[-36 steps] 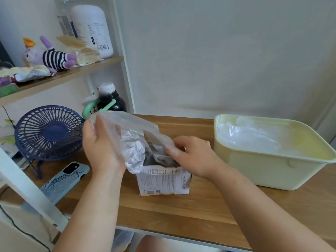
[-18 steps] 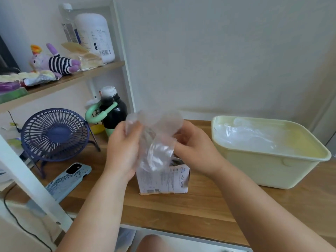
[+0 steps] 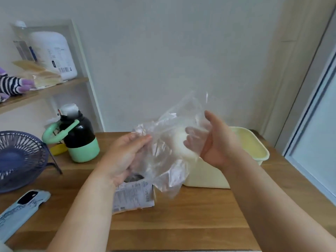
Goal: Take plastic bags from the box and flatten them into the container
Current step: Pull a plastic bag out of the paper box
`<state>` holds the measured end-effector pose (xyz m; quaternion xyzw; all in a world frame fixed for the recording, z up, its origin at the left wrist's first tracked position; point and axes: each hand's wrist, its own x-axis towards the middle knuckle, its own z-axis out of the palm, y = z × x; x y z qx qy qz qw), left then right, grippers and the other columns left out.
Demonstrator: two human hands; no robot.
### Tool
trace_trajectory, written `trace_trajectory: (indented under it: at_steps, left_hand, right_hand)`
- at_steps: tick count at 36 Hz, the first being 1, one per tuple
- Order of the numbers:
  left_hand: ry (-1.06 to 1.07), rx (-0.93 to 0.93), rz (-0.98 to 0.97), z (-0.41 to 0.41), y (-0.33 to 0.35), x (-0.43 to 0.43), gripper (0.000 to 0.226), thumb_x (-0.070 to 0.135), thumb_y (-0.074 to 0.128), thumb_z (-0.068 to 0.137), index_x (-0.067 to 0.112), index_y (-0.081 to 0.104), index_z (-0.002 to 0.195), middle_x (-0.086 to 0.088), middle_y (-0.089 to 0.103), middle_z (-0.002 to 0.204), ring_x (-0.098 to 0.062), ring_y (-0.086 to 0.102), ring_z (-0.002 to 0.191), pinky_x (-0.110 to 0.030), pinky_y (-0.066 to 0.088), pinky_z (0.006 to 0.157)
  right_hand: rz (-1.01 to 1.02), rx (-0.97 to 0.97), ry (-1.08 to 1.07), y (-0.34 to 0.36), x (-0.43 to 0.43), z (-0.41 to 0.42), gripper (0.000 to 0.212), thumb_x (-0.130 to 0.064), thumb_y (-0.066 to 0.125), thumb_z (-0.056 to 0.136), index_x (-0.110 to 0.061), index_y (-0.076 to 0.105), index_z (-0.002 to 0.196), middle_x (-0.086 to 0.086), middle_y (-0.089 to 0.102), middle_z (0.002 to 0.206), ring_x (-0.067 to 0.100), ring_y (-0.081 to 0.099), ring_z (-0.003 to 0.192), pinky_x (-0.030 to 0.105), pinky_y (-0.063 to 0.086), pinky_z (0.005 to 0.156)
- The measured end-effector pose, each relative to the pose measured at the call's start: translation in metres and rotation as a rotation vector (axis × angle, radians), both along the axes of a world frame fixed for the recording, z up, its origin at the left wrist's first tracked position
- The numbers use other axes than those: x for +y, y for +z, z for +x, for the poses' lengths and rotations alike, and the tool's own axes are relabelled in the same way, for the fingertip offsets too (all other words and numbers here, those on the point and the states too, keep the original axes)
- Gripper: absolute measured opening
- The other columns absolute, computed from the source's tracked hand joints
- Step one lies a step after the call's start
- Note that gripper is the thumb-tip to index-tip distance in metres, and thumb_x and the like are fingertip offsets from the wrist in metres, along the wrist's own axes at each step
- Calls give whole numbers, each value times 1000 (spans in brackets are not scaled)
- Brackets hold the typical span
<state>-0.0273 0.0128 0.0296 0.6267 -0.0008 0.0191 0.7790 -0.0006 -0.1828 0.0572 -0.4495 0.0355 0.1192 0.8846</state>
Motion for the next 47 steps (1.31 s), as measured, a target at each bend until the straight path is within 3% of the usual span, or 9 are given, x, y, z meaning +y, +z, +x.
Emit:
trace_trajectory:
  at_steps: [5, 10, 15, 19, 29, 35, 41, 44, 47]
  left_hand:
    - [233, 40, -216, 16, 1, -27, 16, 26, 57, 97, 12, 66, 95, 1, 72, 84, -11, 66, 68, -22, 48, 48]
    - [108, 39, -372, 17, 1, -60, 17, 24, 53, 98, 15, 66, 97, 4, 73, 83, -11, 69, 78, -32, 58, 71]
    - [-109, 138, -193, 20, -11, -70, 32, 22, 71, 77, 10, 65, 107, -7, 68, 101, -19, 68, 90, -34, 56, 77]
    - [-144, 126, -202, 28, -6, -66, 57, 37, 75, 64, 13, 63, 115, -5, 68, 106, -19, 68, 91, -31, 57, 68]
    - [57, 155, -172, 47, -12, -81, 14, 1, 62, 89, 10, 64, 99, 1, 61, 69, -5, 60, 56, -15, 47, 44]
    - [338, 109, -151, 52, -9, -68, 19, -2, 58, 90, 10, 60, 105, -4, 63, 89, -13, 63, 77, -20, 50, 55]
    - [764, -510, 423, 46, 4, -75, 61, 24, 64, 90, 20, 36, 143, 5, 41, 134, -13, 45, 122, -18, 39, 90]
    - [324, -741, 841, 48, 14, -90, 67, 52, 65, 79, 33, 41, 139, 15, 43, 127, -10, 44, 124, -20, 34, 102]
    - [-134, -472, 1185, 60, 12, -111, 95, 63, 71, 71, 38, 24, 150, 16, 38, 144, -2, 41, 125, -20, 32, 100]
  right_hand:
    - [22, -67, 74, -3, -24, -5, 110, -67, 63, 62, -23, 15, 150, 14, 47, 126, 35, 58, 104, 50, 53, 84]
    - [-285, -60, 191, -24, -18, -8, 59, -33, 81, 71, -10, 53, 118, 9, 57, 104, 23, 56, 82, 40, 53, 81]
    - [-161, -115, -81, -25, -26, 5, 10, -2, 54, 92, -10, 52, 87, 4, 47, 66, 14, 43, 57, 34, 56, 73]
    - [-274, -135, 5, -18, -38, 8, 13, -6, 54, 94, -7, 54, 81, 2, 43, 61, 15, 45, 54, 36, 58, 74]
    - [-253, -69, -250, -11, -58, 19, 8, 1, 53, 91, -6, 54, 92, 5, 37, 65, 18, 39, 60, 27, 58, 56]
    - [-413, -77, -347, -14, -78, 33, 20, -3, 45, 94, -9, 57, 80, 5, 50, 72, 11, 54, 39, 30, 48, 64]
    - [-635, -149, -359, -19, -83, 44, 22, -4, 45, 94, -13, 59, 80, 4, 55, 79, 12, 49, 51, 22, 50, 54]
    - [-663, -191, -341, -19, -82, 45, 20, -5, 46, 95, -14, 59, 82, 3, 55, 78, 12, 47, 59, 18, 48, 48]
    - [-675, -206, -308, -21, -83, 46, 13, -8, 48, 95, -13, 60, 92, 1, 58, 81, 13, 50, 59, 19, 45, 48]
